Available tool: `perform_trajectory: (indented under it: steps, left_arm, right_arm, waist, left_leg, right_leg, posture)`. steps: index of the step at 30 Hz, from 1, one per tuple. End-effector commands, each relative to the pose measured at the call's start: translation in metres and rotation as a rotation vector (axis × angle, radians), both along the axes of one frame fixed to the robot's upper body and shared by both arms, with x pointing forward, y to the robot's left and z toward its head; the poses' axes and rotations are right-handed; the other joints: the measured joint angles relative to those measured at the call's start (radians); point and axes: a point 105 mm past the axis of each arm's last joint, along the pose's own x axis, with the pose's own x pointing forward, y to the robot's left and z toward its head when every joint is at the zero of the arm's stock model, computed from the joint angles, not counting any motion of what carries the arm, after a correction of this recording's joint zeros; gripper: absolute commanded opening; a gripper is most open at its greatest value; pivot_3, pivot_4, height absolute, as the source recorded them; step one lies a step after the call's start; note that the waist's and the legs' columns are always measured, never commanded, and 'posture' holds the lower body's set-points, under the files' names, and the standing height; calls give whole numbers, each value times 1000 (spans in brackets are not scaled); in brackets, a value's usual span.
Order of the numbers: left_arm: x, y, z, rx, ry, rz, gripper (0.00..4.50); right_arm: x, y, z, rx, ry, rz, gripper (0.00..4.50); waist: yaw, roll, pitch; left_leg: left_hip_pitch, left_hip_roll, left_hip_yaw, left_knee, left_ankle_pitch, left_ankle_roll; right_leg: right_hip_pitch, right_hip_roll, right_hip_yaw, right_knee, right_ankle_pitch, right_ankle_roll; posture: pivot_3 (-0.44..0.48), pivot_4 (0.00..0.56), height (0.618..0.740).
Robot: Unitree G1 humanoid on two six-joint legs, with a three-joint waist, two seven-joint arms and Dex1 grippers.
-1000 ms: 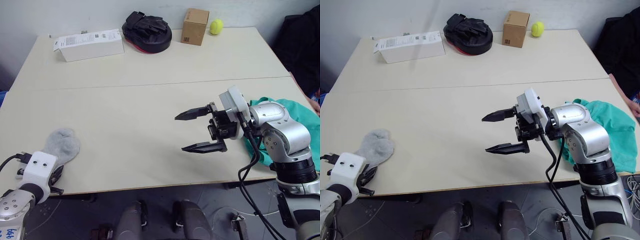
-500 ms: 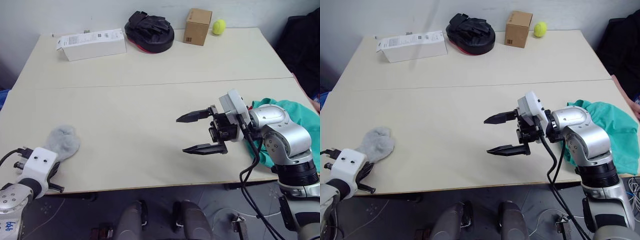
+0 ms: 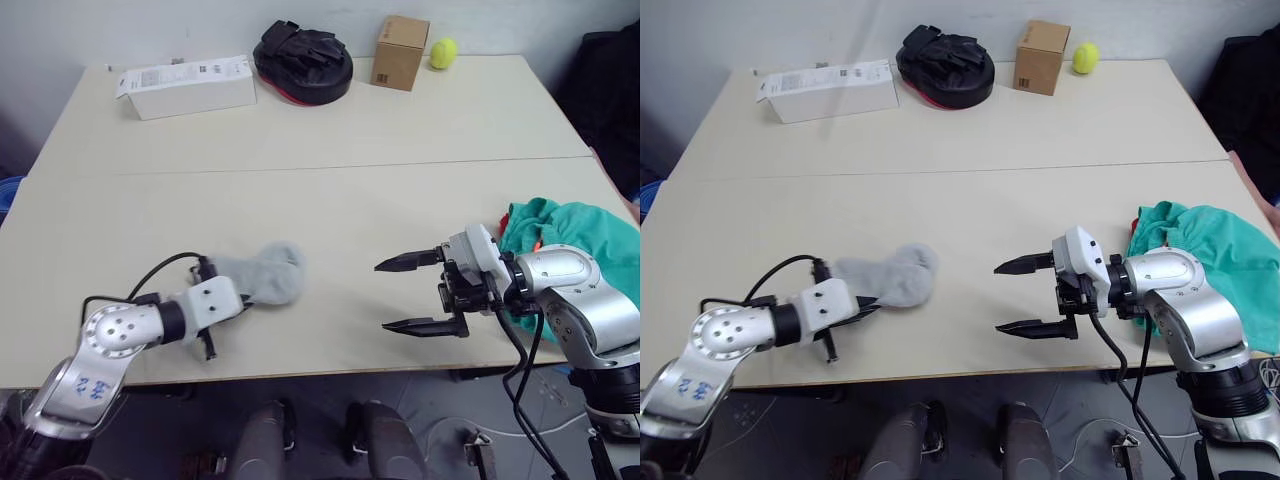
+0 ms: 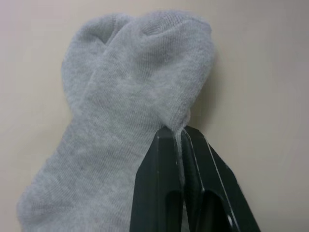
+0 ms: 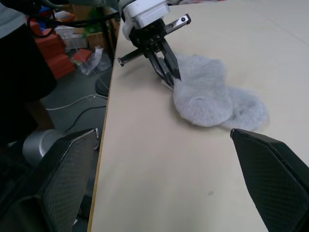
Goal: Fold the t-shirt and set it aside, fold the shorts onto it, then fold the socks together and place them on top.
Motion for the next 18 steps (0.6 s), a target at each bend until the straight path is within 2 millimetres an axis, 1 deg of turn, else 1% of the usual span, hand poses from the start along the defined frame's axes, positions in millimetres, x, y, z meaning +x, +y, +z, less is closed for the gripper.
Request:
perform_trajectory:
  steps: [1, 3, 6, 11, 14, 17, 18]
  left_arm:
    - [3, -27, -4, 24, -18, -158, 51]
    - [7, -45, -5, 27, -22, -241, 51]
    - [7, -57, -7, 30, -13, -298, 51]
    - [-3, -57, -13, 67, -6, -388, 51]
    - [-1, -55, -15, 77, -9, -382, 51]
    - [2, -56, -13, 51, 3, -347, 51]
    - [2, -56, -12, 42, 7, -339, 264]
  right_arm:
    - [-6, -5, 8, -12, -67, -33, 4500]
    - [-9, -9, 6, -18, -68, -62, 4500]
    - [-15, -12, 4, -29, -70, -89, 4500]
    - [-22, -15, 3, -30, -68, -114, 4500]
    - [-21, -15, 3, -29, -72, -124, 4500]
    - [-20, -13, 4, -27, -75, -127, 4500]
    - [-19, -13, 4, -28, -77, -126, 4500]
  waist:
    - [3, 0, 0]
    - [6, 0, 0]
    - [10, -1, 0]
    - [7, -1, 0]
    - [8, -1, 0]
    - [8, -1, 0]
    - [9, -1, 0]
  left_leg:
    - [0, 0, 0, 0, 0, 0]
    - [0, 0, 1, 2, 1, 0]
    - [0, 0, 1, 4, 1, -1]
    - [0, 1, 1, 8, 1, 0]
    - [0, 1, 1, 9, 0, 1]
    - [-1, 1, 0, 10, 0, 2]
    - [-1, 1, 0, 10, 0, 2]
  right_leg:
    - [0, 0, 0, 0, 0, 0]
    - [0, 1, 0, 1, 0, 1]
    - [0, 1, 0, 2, 1, 1]
    - [1, 1, 1, 2, 1, 1]
    - [2, 1, 1, 3, 1, 1]
    - [2, 1, 1, 2, 1, 1]
    - [2, 1, 1, 2, 1, 1]
  posture:
    - [0, 150, 740]
    - [0, 150, 740]
    - [0, 150, 740]
    - [0, 150, 740]
    - [0, 150, 740]
    - [0, 150, 740]
    - [0, 150, 740]
